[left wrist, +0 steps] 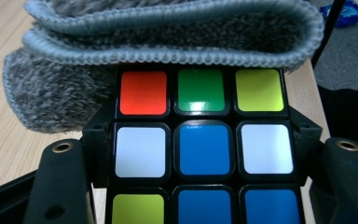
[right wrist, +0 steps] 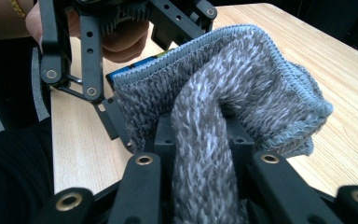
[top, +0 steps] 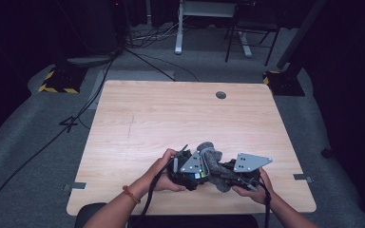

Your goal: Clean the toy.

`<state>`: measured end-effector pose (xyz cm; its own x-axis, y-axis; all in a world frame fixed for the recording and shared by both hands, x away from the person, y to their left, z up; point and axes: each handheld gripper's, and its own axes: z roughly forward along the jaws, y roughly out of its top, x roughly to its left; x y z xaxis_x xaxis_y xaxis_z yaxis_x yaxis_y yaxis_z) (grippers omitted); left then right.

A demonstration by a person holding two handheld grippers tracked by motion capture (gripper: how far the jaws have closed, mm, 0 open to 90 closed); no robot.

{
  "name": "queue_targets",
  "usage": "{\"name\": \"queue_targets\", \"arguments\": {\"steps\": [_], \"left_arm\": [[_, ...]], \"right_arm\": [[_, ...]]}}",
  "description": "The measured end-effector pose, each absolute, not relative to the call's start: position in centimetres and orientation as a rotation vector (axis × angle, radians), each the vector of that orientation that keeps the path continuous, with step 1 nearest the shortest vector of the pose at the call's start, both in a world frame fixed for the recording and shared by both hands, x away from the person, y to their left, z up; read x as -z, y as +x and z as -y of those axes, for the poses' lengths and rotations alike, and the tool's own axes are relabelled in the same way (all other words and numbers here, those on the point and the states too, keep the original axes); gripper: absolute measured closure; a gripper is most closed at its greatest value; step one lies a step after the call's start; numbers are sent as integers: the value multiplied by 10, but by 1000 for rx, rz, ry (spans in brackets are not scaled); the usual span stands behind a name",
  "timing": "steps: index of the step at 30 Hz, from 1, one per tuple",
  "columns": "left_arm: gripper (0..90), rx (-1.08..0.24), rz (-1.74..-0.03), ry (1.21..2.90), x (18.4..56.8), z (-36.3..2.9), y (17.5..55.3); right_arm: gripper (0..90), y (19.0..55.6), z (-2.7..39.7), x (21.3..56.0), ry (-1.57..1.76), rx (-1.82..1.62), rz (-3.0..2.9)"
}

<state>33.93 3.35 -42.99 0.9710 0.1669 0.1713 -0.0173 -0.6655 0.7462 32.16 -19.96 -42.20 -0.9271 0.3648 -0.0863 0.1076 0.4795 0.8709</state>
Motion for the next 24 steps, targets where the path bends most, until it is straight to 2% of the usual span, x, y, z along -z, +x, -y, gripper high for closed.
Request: {"name": "queue_targets", "arguments": {"steps": [11, 24], "left_arm": [[332, -306, -105, 2336, 435, -28, 339], [333, -311, -118, 2234, 422, -40, 338]], "right_arm": [[733, 322, 198, 418, 387, -1469, -2438], [736, 332, 204, 437, 463, -1377, -2466]]}}
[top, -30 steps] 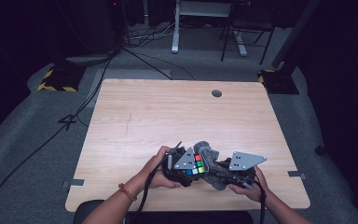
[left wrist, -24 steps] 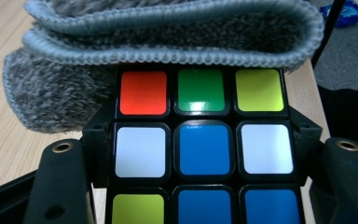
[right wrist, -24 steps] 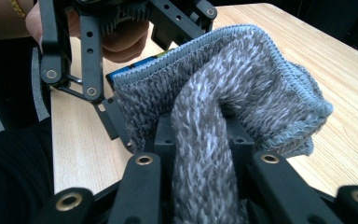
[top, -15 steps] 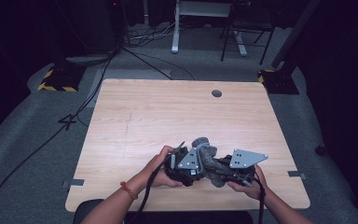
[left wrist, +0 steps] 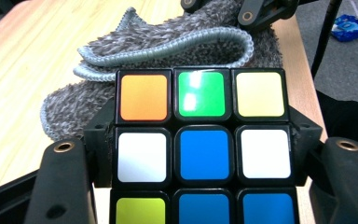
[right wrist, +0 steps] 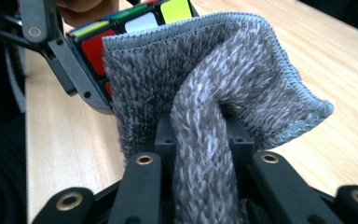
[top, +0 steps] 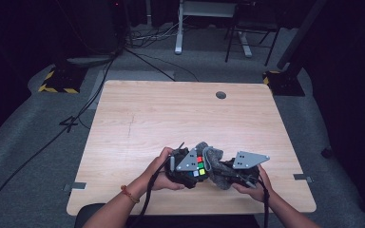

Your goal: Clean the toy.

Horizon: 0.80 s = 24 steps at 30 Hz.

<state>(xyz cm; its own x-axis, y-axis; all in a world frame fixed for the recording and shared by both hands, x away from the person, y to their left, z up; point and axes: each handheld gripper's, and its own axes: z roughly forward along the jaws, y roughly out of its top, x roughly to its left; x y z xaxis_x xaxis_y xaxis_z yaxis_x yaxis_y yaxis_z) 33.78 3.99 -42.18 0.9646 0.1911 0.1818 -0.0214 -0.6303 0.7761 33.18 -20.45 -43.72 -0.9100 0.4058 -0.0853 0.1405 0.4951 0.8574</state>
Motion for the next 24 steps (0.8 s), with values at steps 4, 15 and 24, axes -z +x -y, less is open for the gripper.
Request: {"name": "queue_targets", "arguments": {"steps": [4, 15, 24], "left_arm": [[332, -315, -99, 2281, 427, -33, 335], [332, -329, -96, 2304, 431, -28, 334], [332, -350, -112, 2228, 419, -41, 333]], "right_arm": [[737, 322, 200, 427, 395, -1433, -2426], [739, 318, 195, 418, 358, -1438, -2395], [736, 335, 206, 437, 482, -1414, -2463]]}}
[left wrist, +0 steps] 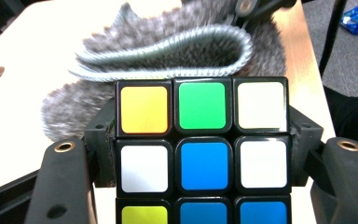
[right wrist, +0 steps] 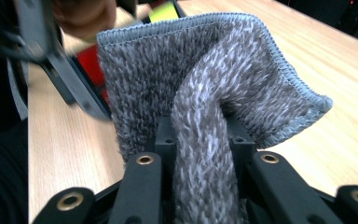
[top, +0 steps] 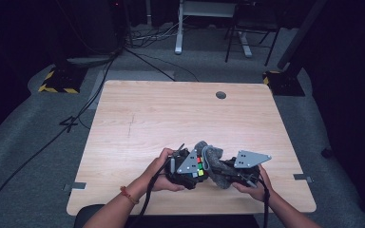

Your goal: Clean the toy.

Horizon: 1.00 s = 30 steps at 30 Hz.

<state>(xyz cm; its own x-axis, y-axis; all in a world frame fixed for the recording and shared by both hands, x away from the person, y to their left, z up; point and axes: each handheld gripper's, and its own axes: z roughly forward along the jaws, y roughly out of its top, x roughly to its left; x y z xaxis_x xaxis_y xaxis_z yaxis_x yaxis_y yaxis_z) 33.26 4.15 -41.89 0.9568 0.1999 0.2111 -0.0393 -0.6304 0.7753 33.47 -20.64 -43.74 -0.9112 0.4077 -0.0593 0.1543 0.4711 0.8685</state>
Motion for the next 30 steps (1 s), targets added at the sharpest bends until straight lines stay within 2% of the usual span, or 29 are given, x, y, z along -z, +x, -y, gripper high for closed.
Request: {"name": "queue_targets", "arguments": {"steps": [7, 15, 19, 30], "left_arm": [[333, -356, -109, 2160, 411, -48, 330], [329, -337, -136, 2156, 416, -47, 334], [326, -322, -154, 2175, 420, -47, 336], [325, -346, -160, 2263, 426, -39, 338]], "right_arm": [[736, 338, 204, 451, 505, -1385, -2544], [738, 333, 206, 444, 519, -1501, -2532], [738, 333, 212, 439, 526, -1600, -2488], [738, 326, 210, 430, 452, -1574, -2433]]}}
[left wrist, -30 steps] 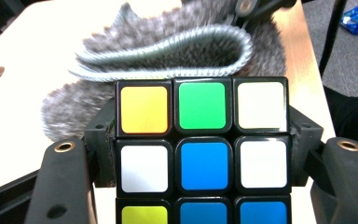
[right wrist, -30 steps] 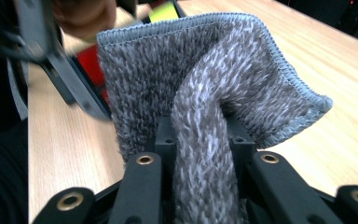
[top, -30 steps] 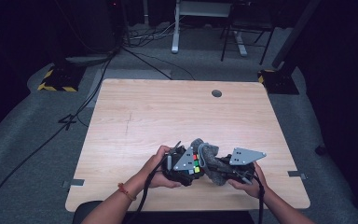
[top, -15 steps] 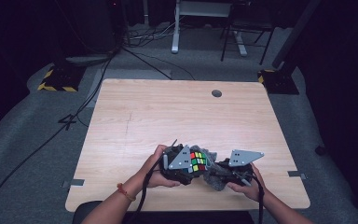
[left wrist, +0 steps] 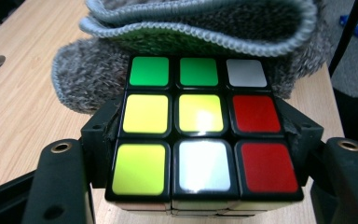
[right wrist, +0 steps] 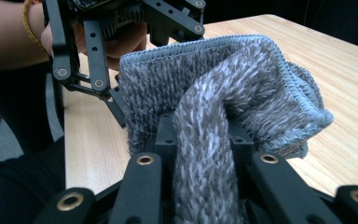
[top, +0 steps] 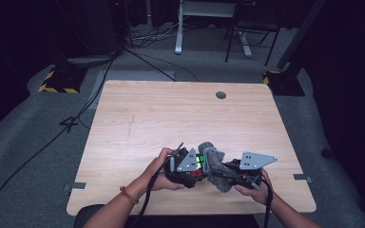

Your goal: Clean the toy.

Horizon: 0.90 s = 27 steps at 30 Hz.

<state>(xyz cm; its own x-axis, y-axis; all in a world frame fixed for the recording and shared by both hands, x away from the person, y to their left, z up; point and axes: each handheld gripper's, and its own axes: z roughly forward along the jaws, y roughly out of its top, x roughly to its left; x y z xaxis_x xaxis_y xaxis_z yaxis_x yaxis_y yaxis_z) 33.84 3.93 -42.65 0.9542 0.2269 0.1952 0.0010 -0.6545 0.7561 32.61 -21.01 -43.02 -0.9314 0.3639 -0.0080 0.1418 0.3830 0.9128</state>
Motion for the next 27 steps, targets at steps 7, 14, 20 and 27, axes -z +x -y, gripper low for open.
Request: {"name": "queue_targets", "arguments": {"steps": [7, 14, 20, 27], "left_arm": [[330, -293, -170, 2230, 427, -39, 342], [331, -326, -141, 2215, 420, -42, 336], [331, -347, -155, 2253, 425, -40, 338], [330, -333, -123, 2213, 423, -40, 334]], "right_arm": [[733, 328, 207, 434, 445, -1470, -2425], [729, 335, 203, 449, 460, -1384, -2530], [733, 328, 210, 430, 443, -1512, -2459], [733, 326, 208, 429, 437, -1475, -2449]]}}
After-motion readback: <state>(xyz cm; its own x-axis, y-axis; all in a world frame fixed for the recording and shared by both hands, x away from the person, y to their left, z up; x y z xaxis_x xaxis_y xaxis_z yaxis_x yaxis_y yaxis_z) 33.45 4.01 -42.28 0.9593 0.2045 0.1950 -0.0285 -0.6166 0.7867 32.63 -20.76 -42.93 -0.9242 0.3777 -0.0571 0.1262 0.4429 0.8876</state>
